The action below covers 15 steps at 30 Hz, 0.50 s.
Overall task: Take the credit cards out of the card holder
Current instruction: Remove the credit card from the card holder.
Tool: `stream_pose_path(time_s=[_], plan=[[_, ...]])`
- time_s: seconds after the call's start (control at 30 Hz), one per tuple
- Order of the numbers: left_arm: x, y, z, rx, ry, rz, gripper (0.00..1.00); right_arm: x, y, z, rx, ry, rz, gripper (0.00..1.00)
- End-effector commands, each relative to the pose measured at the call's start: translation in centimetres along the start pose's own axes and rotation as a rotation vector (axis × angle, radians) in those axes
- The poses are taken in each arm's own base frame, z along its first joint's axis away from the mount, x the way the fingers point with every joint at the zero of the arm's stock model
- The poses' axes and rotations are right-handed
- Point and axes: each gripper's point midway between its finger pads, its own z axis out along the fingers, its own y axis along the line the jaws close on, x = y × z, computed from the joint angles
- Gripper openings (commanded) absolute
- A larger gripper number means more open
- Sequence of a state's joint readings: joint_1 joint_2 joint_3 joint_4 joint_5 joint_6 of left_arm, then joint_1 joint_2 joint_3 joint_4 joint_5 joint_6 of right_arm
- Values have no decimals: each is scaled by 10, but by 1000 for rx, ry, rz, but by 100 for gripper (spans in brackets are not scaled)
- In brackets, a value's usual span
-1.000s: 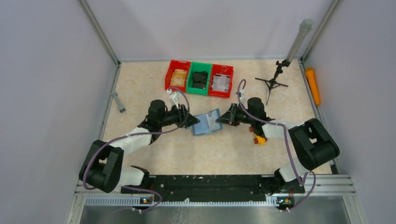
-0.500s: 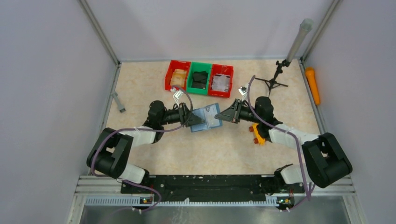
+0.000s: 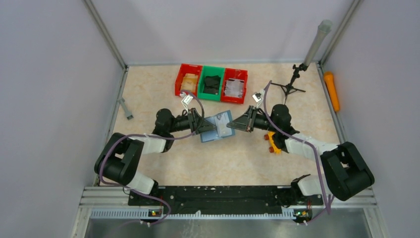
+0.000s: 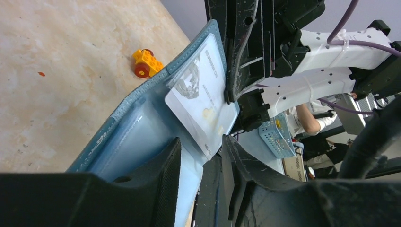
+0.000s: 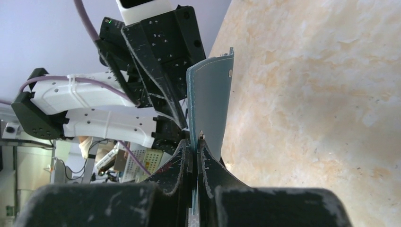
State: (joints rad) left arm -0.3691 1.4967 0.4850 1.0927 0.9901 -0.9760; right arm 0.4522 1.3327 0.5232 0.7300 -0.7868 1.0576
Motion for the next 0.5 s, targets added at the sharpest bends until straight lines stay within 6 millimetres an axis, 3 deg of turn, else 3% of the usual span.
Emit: stream_pose_path(time_s=[0.0,0.3,0.47], plan=[[-5,-7,-1,50,-17,28,40,2,32,5,-115,16,-58,0],[-10,-8,-8,51,-44,30,35,11,27,11,-109,39,-39,0],[-14,-9,-12,69,-63,18,12,12,21,11,-91,42,-38,0]])
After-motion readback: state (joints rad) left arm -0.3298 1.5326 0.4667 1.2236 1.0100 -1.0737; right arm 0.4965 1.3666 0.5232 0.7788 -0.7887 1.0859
